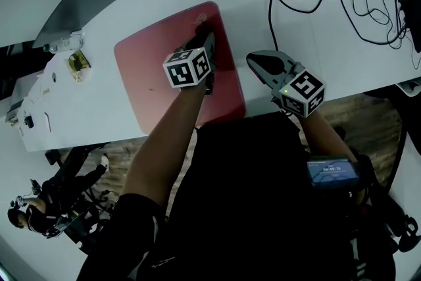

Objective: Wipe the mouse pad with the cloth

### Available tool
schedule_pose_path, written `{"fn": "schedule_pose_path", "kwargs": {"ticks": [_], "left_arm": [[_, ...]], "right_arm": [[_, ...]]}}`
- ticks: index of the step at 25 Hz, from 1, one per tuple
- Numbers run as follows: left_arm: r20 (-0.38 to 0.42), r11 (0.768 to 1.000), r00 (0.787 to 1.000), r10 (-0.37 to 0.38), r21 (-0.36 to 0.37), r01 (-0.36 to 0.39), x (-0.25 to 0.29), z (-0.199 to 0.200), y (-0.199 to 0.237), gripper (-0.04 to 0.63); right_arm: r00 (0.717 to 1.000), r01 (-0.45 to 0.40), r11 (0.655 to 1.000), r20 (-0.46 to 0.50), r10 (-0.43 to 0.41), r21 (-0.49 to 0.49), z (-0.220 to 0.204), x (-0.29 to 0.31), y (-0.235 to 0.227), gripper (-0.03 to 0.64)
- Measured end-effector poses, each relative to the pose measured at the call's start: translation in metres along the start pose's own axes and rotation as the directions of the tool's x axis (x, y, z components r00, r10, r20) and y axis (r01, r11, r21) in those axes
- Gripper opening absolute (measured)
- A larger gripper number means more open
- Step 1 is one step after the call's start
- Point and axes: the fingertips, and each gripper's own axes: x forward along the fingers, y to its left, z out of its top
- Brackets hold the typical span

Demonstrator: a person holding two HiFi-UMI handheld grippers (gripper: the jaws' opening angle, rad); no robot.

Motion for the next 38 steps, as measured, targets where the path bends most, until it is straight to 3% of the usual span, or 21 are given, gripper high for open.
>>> {"fn": "schedule_pose_path", "kwargs": {"ticks": [10,13,17,23,28,33,38], "left_arm": [[0.012,0.986,0.99,-0.14,-0.096,0.14,0.022,0.004,-0.05,0.084],[0.051,0.967,0.979,-0.196,-0.154,0.202,0.022,0.014,-0.058,0.084],[0.088,0.963,0.97,-0.228,-0.127,0.238,0.026,0.038,-0.066,0.084],[0.069,0.982,0.984,-0.166,-0.076,0.171,0.046,0.06,-0.041,0.084],[0.02,0.999,0.999,-0.049,0.0,0.049,0.049,0.068,-0.016,0.084],[-0.017,0.997,0.999,0.032,0.074,-0.03,0.039,0.061,0.016,0.084],[-0.019,0.993,0.997,0.08,0.082,-0.079,0.019,0.058,0.053,0.083]], "right_arm": [[0.999,-0.032,0.999,0.004,0.032,0.005,0.002,-0.007,-0.011,0.026],[0.999,-0.034,0.999,0.009,0.034,0.012,0.002,-0.008,-0.014,0.026],[1.0,-0.028,0.999,0.008,0.028,0.015,0.0,-0.011,-0.016,0.026],[1.0,-0.01,0.999,0.01,0.01,0.031,-0.001,-0.013,-0.021,0.026],[1.0,-0.001,1.0,0.002,0.001,0.031,-0.007,-0.014,-0.018,0.026],[1.0,0.014,1.0,-0.013,-0.014,0.024,-0.008,-0.005,-0.009,0.026],[1.0,0.008,1.0,-0.021,-0.008,0.008,-0.008,0.011,0.011,0.026]]}}
